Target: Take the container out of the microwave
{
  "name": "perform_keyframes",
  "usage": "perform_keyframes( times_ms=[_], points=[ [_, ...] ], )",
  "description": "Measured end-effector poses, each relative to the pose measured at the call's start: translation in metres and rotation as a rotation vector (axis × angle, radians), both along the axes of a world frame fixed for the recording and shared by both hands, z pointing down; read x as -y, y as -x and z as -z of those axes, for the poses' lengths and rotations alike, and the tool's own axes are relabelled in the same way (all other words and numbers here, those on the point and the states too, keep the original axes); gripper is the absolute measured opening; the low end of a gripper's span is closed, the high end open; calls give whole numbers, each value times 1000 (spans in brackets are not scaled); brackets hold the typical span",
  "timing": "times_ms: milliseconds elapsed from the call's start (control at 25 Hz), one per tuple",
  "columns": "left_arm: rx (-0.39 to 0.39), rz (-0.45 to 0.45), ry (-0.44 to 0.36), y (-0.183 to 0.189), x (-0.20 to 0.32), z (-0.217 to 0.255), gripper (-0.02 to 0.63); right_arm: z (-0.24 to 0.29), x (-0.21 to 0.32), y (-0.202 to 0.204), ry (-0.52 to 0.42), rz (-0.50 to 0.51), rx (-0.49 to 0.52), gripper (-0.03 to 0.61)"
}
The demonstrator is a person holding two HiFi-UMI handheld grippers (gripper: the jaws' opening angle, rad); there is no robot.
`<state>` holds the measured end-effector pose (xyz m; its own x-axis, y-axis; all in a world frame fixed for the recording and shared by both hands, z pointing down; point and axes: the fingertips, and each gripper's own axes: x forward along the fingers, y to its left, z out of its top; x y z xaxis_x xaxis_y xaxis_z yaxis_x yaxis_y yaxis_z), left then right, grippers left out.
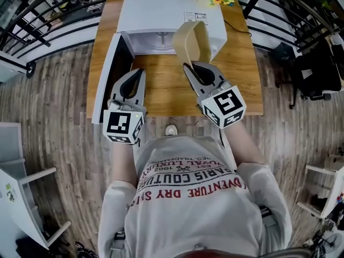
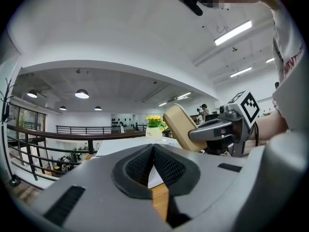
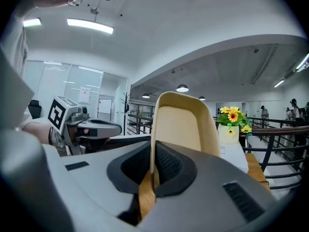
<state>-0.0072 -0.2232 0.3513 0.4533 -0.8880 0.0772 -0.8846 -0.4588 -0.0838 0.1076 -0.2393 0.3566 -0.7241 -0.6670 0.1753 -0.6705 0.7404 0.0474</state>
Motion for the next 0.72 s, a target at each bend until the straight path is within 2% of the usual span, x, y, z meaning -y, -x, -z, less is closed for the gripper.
perform_keyframes(
  times_ms=[320,720],
  points=[
    [12,13,10,-2,-1,1,15,13,-3,-19,-94,-42,44,32],
    [0,18,1,-2,14,5,15,19,9,-26,-132,-71,40,31]
  ],
)
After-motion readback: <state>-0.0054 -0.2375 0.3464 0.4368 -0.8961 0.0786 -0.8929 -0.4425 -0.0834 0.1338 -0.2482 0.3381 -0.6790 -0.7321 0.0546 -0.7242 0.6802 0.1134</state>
